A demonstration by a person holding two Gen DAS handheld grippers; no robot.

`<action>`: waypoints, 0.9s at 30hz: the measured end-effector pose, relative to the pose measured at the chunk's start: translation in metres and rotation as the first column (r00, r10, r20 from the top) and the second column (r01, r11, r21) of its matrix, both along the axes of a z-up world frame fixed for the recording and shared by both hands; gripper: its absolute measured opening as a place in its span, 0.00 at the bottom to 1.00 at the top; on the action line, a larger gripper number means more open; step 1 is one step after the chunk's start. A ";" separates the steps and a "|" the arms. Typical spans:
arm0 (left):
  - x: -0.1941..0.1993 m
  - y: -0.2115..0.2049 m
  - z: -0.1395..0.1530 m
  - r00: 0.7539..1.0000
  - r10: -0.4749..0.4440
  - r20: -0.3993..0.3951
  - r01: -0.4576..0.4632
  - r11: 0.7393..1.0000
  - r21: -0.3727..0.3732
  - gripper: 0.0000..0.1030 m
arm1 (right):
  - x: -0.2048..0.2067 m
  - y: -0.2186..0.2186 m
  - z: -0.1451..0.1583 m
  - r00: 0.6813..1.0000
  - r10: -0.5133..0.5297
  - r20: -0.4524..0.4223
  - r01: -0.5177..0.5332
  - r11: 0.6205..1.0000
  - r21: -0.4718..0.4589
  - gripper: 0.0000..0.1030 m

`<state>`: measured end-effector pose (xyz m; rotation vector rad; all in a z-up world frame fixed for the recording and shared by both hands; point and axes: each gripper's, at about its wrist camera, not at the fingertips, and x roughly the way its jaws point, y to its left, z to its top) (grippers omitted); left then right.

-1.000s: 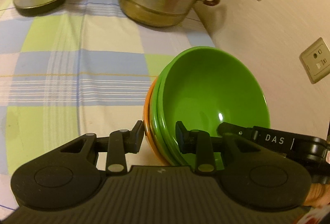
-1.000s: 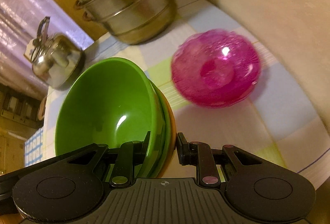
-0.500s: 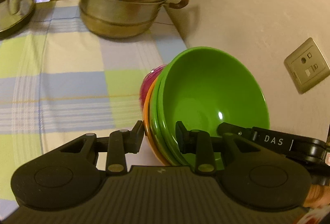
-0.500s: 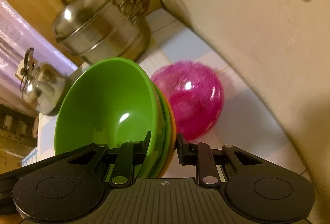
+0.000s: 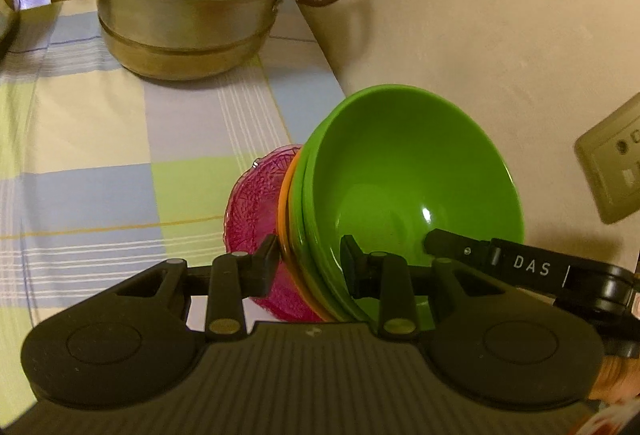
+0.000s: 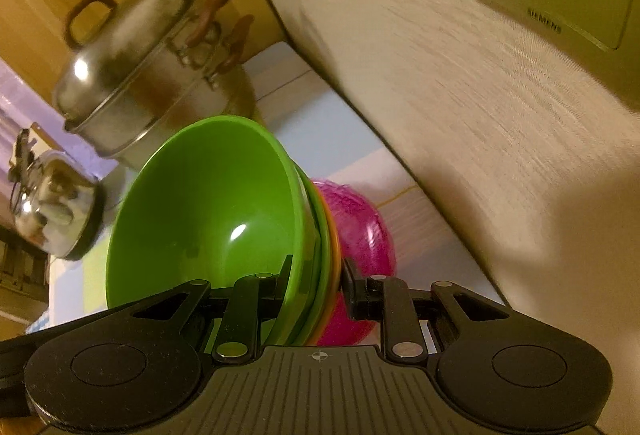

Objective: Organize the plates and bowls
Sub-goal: 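Lower the bowl stack onto the pink dishes and open both grippers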

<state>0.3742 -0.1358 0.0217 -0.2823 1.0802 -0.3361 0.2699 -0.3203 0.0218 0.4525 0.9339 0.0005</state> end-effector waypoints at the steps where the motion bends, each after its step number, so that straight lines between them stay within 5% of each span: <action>1: 0.004 -0.002 -0.004 1.000 -0.002 -0.005 0.002 1.000 0.005 0.28 | 0.001 -0.002 -0.003 1.000 0.000 -0.004 0.000 1.000 -0.001 0.22; 12: 0.022 0.002 -0.041 0.999 0.013 -0.043 -0.012 1.000 0.014 0.28 | 0.028 -0.002 -0.027 0.998 0.008 -0.058 -0.007 1.000 0.011 0.22; 27: 0.027 0.006 -0.055 0.999 0.028 -0.033 -0.028 1.000 -0.013 0.28 | 0.036 0.002 -0.037 0.998 0.006 -0.067 -0.008 1.000 -0.017 0.22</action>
